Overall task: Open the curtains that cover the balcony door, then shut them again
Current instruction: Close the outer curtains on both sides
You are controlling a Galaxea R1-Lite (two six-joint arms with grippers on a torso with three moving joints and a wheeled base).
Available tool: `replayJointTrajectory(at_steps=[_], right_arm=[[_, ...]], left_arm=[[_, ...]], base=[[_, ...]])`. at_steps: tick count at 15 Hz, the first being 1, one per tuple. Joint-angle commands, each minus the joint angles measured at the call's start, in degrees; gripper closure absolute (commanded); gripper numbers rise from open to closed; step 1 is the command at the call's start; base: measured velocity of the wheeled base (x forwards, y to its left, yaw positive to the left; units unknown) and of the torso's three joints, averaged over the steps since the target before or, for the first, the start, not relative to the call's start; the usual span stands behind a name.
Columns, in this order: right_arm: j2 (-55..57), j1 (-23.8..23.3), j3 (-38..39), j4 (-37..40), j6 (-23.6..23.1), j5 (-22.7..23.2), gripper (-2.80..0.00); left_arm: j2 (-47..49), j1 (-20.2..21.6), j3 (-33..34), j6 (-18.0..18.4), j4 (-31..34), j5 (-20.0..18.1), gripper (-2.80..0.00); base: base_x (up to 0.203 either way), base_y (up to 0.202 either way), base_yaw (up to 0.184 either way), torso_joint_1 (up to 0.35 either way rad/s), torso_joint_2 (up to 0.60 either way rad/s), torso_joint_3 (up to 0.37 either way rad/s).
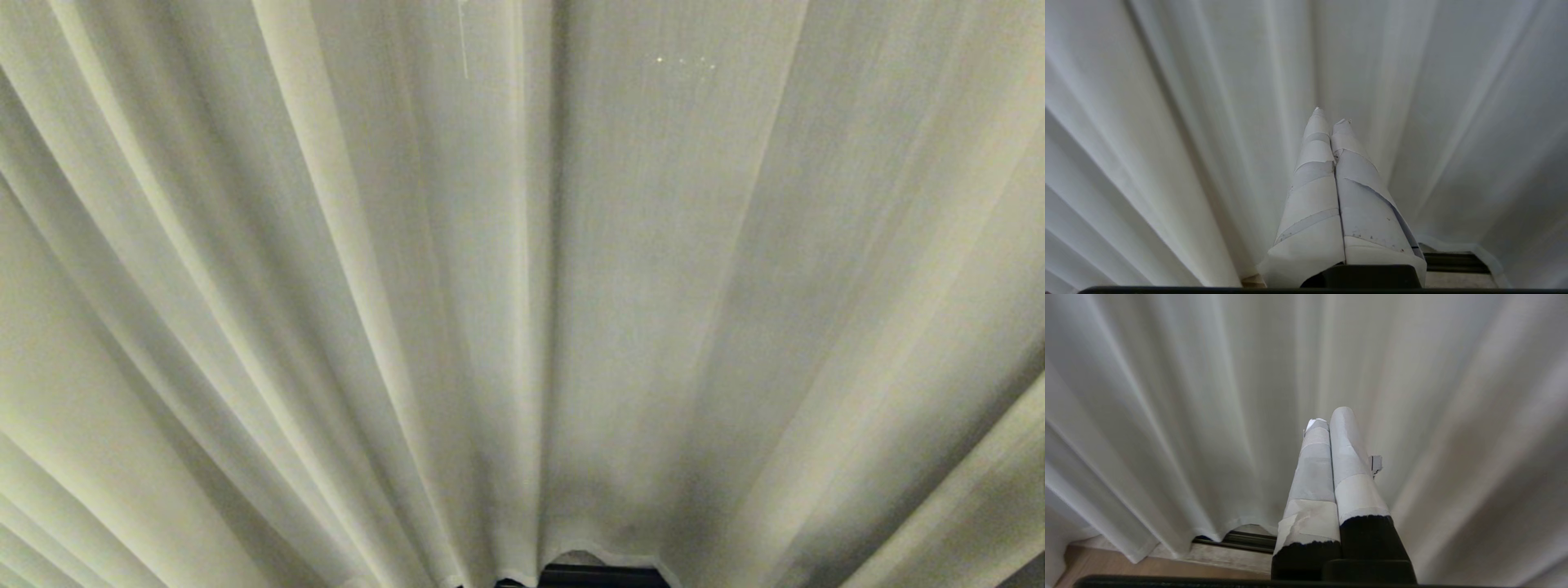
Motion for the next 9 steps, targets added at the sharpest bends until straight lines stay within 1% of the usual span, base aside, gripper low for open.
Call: replayJointTrajectory(at_steps=[1, 2, 9], right_arm=[[0.09, 0.09, 0.01, -0.01, -0.06, 0.03, 0.00], [0.09, 0.02, 0.01, -0.01, -0.06, 0.03, 0.00], [0.09, 0.02, 0.01, -0.01, -0.06, 0.03, 0.00]], left_arm=[[-0.10, -0.01, 0.00, -0.17, -0.13, 0.01, 0.00], [-0.10, -0.01, 0.00, -0.17, -0.13, 0.01, 0.00], [-0.10, -0.01, 0.00, -0.17, -0.13, 0.01, 0.00]], base=[[0.000, -0.164, 0.000, -0.006, 0.00, 0.002], [0.000, -0.107, 0.000, 0.002, 0.00, 0.004], [0.000, 0.000, 0.000, 0.000, 0.00, 0.000]])
